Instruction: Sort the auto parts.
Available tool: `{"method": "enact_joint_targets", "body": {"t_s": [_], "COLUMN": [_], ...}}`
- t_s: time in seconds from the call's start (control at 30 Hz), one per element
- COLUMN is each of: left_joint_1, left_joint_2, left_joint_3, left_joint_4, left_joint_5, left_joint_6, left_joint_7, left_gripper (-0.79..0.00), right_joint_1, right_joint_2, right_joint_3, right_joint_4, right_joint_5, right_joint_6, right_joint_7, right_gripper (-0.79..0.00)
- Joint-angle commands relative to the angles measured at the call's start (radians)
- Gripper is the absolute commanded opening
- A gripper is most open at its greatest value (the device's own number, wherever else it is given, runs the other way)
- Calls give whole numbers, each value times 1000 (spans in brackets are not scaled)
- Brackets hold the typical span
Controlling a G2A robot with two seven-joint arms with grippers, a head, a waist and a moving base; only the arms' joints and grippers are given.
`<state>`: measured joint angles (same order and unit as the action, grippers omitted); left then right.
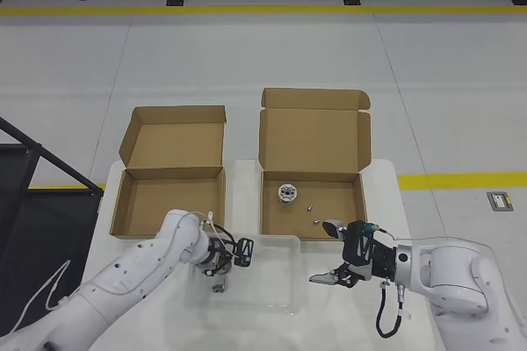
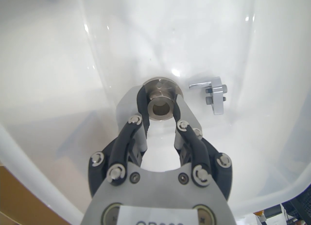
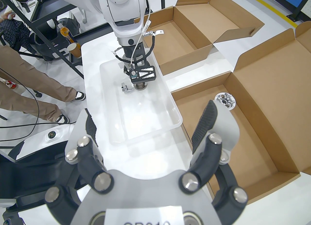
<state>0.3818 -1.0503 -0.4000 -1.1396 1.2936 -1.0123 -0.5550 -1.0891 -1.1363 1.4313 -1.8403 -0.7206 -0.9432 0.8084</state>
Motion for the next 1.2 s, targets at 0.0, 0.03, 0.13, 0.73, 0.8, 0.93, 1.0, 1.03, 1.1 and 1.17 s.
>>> {"method": "enact_joint_targets", "body": {"t_s": [0.0, 0.03, 0.13, 0.73, 0.8, 0.93, 1.0, 1.03, 1.1, 1.17], "left_joint_1": [-2, -2, 2, 260, 300, 373, 387, 387, 387, 387], "left_joint_2": [6, 11, 29, 255, 272, 297, 301, 301, 301, 301], "left_joint_3": [-5, -9, -29, -518, -584, -701, -716, -716, -716, -716], "left_joint_4": [-17, -29, -73, -489, -499, -504, -511, -511, -511, -511], "left_joint_5": [-3, -5, -19, 6, 26, 70, 85, 85, 85, 85], "left_joint_6": [0, 0, 0, 98, 132, 207, 212, 212, 212, 212], "left_joint_7": [4, 7, 20, 20, 41, 128, 147, 147, 147, 147], "left_gripper": [-785, -785, -785, -785, -785, -785, -785, -785, -785, -785], "right_joint_1": [0, 0, 0, 0, 0, 0, 0, 0, 0, 0], "right_joint_2": [0, 0, 0, 0, 0, 0, 0, 0, 0, 0], "right_joint_3": [0, 0, 0, 0, 0, 0, 0, 0, 0, 0], "right_joint_4": [0, 0, 0, 0, 0, 0, 0, 0, 0, 0], "right_joint_5": [0, 0, 0, 0, 0, 0, 0, 0, 0, 0], "right_joint_6": [0, 0, 0, 0, 0, 0, 0, 0, 0, 0], "right_joint_7": [0, 0, 0, 0, 0, 0, 0, 0, 0, 0], "right_gripper": [0, 0, 0, 0, 0, 0, 0, 0, 0, 0]}}
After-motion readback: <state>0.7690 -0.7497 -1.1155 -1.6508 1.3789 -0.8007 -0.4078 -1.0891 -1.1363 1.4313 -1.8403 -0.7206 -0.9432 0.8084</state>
